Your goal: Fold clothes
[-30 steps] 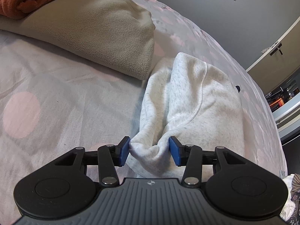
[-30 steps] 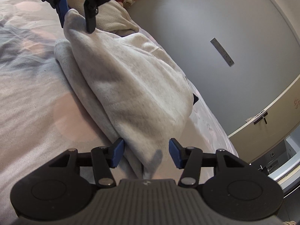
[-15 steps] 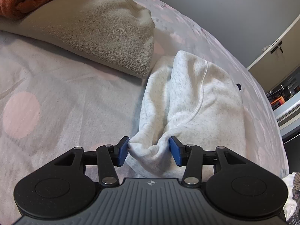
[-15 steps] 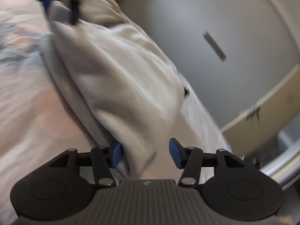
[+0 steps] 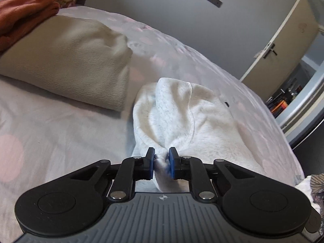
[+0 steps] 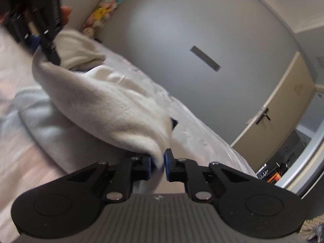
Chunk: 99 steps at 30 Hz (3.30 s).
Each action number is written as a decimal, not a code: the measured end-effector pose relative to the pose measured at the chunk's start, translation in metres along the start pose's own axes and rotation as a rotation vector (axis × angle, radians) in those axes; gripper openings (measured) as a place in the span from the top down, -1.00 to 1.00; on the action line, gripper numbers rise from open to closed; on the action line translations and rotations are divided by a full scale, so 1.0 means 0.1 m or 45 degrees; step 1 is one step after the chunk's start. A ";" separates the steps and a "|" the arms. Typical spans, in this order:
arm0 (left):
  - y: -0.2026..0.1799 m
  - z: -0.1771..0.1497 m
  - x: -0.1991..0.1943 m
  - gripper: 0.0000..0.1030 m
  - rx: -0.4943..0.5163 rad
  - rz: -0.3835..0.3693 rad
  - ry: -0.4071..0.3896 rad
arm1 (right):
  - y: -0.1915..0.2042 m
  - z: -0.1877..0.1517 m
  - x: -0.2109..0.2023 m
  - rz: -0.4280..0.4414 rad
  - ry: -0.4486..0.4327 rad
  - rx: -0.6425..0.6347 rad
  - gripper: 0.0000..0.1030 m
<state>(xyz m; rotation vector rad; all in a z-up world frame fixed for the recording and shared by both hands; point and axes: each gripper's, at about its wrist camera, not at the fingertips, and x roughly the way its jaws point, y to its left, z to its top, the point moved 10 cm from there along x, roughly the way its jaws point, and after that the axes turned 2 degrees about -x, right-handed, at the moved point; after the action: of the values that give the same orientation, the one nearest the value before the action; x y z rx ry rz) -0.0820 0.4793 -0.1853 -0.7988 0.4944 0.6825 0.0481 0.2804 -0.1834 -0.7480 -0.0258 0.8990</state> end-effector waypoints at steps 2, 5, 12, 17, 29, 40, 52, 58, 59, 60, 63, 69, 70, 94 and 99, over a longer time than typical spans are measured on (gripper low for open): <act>0.07 -0.05 0.10 0.76 0.001 0.059 0.049 | 0.06 -0.08 0.04 0.033 0.053 -0.003 0.74; 0.14 -0.08 0.21 0.76 0.058 0.165 0.080 | 0.23 -0.18 0.08 0.090 0.110 -0.048 0.74; 0.17 -0.21 0.38 0.76 0.206 0.313 0.164 | 0.36 -0.42 0.21 0.173 0.278 -0.069 0.72; 0.24 -0.25 0.39 0.76 0.203 0.337 0.184 | 0.24 -0.59 0.22 0.234 0.416 0.064 0.74; 0.69 -0.10 -0.03 0.93 -0.184 0.340 0.068 | -0.29 -0.75 -0.02 0.387 0.524 0.736 0.51; 0.31 -0.05 0.08 -0.03 -0.114 0.137 0.064 | -0.47 -0.76 0.21 0.518 0.424 1.200 -0.53; 0.52 -0.37 0.34 -0.46 -0.241 0.194 0.269 | -0.31 -0.94 0.63 0.681 0.471 1.559 -0.63; 0.46 -0.42 0.44 -0.36 -0.188 0.219 0.295 | -0.12 -0.84 0.67 0.809 0.471 1.490 -0.57; 0.45 -0.42 0.44 -0.13 -0.195 0.199 0.294 | -0.08 -0.82 0.67 0.837 0.473 1.478 -0.49; 0.43 -0.42 0.43 0.05 -0.211 0.164 0.294 | -0.05 -0.82 0.66 0.849 0.476 1.474 -0.25; 0.38 -0.42 0.42 0.29 -0.220 0.121 0.285 | -0.03 -0.83 0.65 0.884 0.481 1.532 0.06; 0.14 -0.33 0.22 0.61 -0.133 0.120 0.252 | -0.25 -0.68 0.54 0.940 0.401 1.670 0.56; 0.09 -0.31 0.16 0.62 -0.121 0.122 0.250 | -0.31 -0.63 0.49 0.942 0.387 1.665 0.61; -0.51 -1.21 -0.56 0.55 0.161 0.287 0.421 | -0.59 -1.12 -0.65 0.882 0.706 1.427 0.33; -0.51 -1.11 -0.72 0.52 0.128 0.225 0.315 | -0.70 -1.13 -0.72 0.841 0.630 1.472 0.12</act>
<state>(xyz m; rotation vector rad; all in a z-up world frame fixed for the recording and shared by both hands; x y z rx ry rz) -0.1110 0.3402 -0.1823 -0.7535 0.8253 0.7193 0.0871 0.1356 -0.2064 0.1671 1.1445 1.1182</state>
